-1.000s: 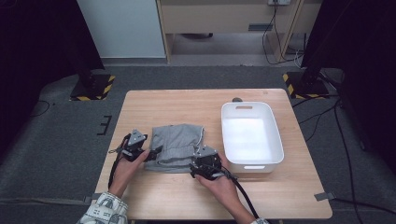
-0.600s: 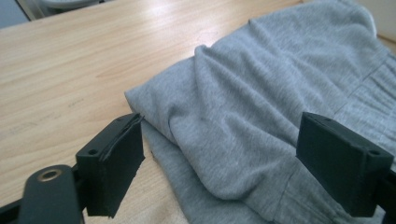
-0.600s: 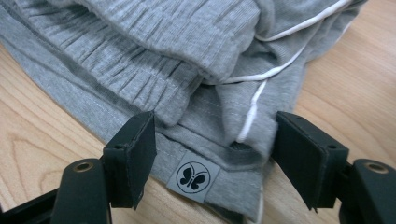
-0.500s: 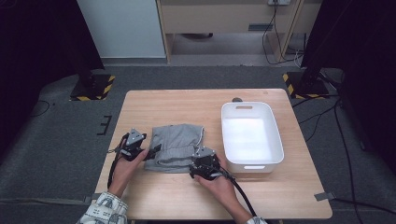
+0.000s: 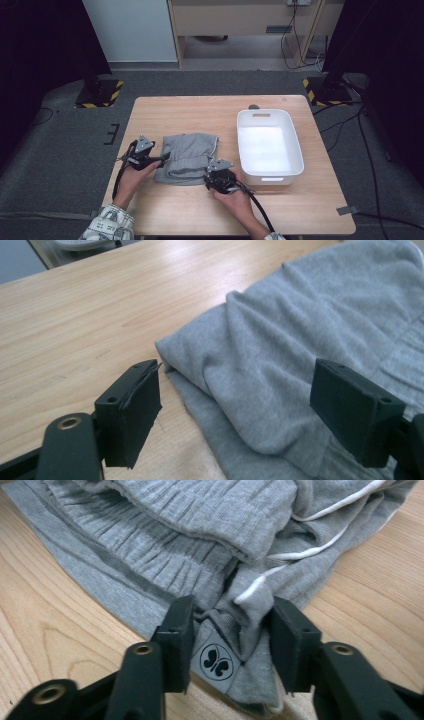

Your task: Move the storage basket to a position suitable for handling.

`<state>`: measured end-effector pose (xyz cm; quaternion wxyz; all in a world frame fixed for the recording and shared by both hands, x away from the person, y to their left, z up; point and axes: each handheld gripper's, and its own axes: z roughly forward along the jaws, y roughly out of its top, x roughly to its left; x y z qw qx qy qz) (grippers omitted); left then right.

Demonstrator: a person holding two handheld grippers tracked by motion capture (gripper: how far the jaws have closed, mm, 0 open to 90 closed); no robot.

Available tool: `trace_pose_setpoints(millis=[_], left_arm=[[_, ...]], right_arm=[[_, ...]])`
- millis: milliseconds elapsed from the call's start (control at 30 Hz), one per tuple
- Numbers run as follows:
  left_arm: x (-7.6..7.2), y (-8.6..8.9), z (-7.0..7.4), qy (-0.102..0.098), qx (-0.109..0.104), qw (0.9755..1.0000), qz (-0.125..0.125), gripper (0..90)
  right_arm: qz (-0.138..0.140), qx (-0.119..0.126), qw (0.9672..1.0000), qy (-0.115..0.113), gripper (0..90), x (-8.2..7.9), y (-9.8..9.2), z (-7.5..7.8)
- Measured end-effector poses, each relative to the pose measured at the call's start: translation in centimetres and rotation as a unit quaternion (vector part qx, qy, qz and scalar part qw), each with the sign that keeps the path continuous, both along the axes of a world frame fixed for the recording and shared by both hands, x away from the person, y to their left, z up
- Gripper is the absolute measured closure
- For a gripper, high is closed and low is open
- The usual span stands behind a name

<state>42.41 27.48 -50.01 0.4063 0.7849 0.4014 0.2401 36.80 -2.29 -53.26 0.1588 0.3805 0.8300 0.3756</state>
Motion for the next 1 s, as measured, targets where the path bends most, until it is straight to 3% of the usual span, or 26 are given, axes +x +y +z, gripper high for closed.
trace_pose_setpoints(millis=[67, 433, 533, 600, 867, 1000], left_arm=[[0.3, 0.0, 0.2, -0.003, -0.006, 1.0, 0.004, 21.5], [3.5, -0.1, 0.4, 0.023, 0.012, 0.9993, 0.028, 26.8], [4.6, -0.1, 0.0, 0.041, 0.003, 0.9983, 0.041, 26.8], [5.0, -0.2, -0.2, 0.046, 0.01, 0.9979, 0.044, 26.7], [5.7, -1.4, -0.4, 0.047, 0.018, 0.9981, 0.035, 26.9], [6.1, -2.0, -1.0, 0.064, 0.025, 0.9971, 0.034, 26.9]], right_arm=[[0.006, 0.0, 1.0, 0.001, 64.5, 0.0, 0.0, 0.0], [0.02, -0.001, 0.9998, -0.001, 73.9, -0.1, 0.0, 0.1], [0.021, -0.002, 0.9998, -0.003, 76.6, -0.2, -0.1, 0.1], [0.024, -0.003, 0.9997, -0.008, 76.9, -0.4, -0.2, 0.0], [0.035, -0.008, 0.9993, -0.008, 77.2, -1.3, -1.2, 0.1], [0.037, -0.01, 0.9992, -0.006, 77.2, -1.6, -1.7, 0.2]])
